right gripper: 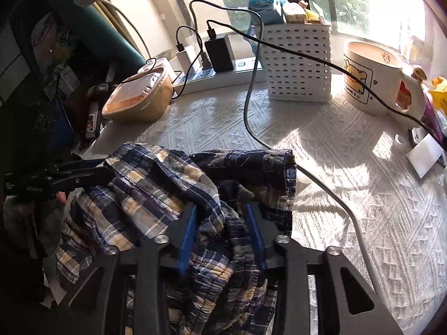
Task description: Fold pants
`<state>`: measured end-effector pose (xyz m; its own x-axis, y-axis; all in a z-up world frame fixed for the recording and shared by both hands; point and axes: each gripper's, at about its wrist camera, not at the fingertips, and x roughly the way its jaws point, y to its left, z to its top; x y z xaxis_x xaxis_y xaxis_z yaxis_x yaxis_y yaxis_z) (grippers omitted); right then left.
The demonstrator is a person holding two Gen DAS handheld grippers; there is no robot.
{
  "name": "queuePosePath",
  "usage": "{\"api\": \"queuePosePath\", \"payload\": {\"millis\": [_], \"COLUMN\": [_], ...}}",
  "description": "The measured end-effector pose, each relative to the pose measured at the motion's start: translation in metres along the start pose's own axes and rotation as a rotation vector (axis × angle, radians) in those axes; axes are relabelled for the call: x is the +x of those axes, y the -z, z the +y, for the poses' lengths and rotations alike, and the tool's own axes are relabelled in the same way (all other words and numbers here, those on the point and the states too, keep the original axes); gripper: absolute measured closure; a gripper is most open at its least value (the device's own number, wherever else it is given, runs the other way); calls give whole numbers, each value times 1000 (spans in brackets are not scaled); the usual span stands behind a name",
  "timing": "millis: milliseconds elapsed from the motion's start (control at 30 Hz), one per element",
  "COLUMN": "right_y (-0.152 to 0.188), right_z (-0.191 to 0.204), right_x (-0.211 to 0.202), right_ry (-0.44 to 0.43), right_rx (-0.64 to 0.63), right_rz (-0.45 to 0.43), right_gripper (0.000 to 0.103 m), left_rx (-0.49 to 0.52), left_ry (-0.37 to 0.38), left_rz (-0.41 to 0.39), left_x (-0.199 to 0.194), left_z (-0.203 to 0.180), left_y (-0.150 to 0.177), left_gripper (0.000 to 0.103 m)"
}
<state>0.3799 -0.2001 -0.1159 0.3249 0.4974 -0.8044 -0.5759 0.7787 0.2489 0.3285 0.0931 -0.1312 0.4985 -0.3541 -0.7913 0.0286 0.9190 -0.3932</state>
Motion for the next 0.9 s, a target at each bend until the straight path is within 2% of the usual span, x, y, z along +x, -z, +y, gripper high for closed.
{"api": "queuePosePath", "payload": {"millis": [33,200,300,367,533,733,833,900], "right_y": [0,-10,-20,-27,-26,-28,-30,-29], "right_z": [-2,2,-6,-16,-36,-29,-18,-8], "right_x": [-2,-18,-15,-8,20,14,-11,-30], "right_ry": [-11,-15,-9,-25,12,51,58,86], "right_rx": [7,-33,-29,-8,14,-15,-38,-63], "right_rz": [-11,-48,-49,-44,-26,-56,-99,-131], "right_gripper": [87,91,92,96,96,95,91,76], "left_rx": [9,15,20,14,-2,8,11,14], "left_ry": [-6,-6,-11,-16,-25,-35,-49,-50], "left_rz": [2,2,6,20,24,-62,-104,-113], "left_x": [2,2,3,8,14,-21,-46,-59], "left_z": [-3,-6,-6,-5,-3,-3,-4,-7], "left_y": [1,0,-1,0,0,-2,7,17], "left_gripper": [16,16,16,16,16,15,15,15]}}
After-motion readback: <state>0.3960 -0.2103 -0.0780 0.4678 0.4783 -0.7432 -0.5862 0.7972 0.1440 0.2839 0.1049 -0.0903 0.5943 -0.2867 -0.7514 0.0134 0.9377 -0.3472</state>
